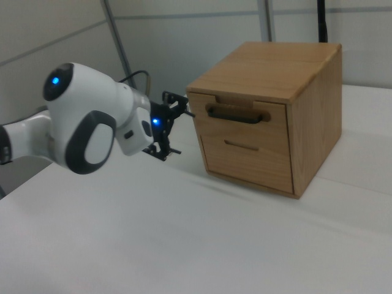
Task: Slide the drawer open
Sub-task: 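Reach the gripper to the black handle of the upper drawer and grasp it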
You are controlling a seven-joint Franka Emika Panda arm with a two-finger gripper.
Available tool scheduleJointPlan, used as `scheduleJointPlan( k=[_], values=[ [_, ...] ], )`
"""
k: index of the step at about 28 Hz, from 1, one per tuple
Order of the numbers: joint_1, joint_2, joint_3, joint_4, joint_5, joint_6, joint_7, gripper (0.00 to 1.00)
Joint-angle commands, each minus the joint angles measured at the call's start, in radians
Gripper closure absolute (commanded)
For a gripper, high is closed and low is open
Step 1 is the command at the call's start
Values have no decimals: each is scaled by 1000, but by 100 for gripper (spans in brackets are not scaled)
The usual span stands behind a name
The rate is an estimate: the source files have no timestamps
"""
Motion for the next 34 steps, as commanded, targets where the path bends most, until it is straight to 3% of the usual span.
scheduleJointPlan(
  k=[1, 11, 17, 24, 31, 34],
  values=[
    [6, 139, -3, 117, 9, 92, -4, 0],
    [0, 381, -3, 324, -2, 140, -44, 0],
    [3, 463, 6, 367, 0, 246, -136, 0],
    [2, 510, 26, 421, -3, 250, -159, 1],
    [5, 521, 49, 421, -6, 250, -205, 17],
    [5, 521, 49, 421, -11, 247, -228, 47]
  ],
)
